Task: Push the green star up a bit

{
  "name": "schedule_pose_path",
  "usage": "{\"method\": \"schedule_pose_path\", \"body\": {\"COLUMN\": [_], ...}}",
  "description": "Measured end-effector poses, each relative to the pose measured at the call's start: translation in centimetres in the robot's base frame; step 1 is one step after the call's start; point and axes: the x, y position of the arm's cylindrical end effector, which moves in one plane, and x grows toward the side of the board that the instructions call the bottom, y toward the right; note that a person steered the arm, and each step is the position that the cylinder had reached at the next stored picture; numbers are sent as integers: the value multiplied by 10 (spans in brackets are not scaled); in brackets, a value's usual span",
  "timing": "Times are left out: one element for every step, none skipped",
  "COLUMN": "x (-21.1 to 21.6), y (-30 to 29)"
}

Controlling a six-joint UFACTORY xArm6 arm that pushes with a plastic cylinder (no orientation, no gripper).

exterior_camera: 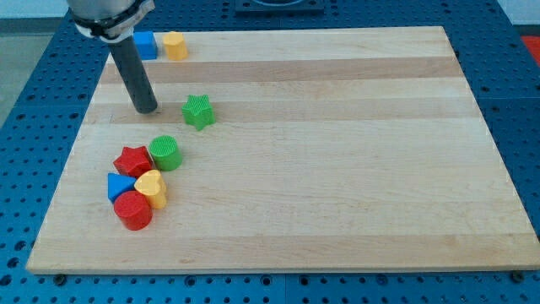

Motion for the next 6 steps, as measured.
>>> {"method": "schedule_pose_path", "body": {"x": [25, 41, 42, 29, 6, -11], "y": [1, 32, 72, 89, 89, 87]}}
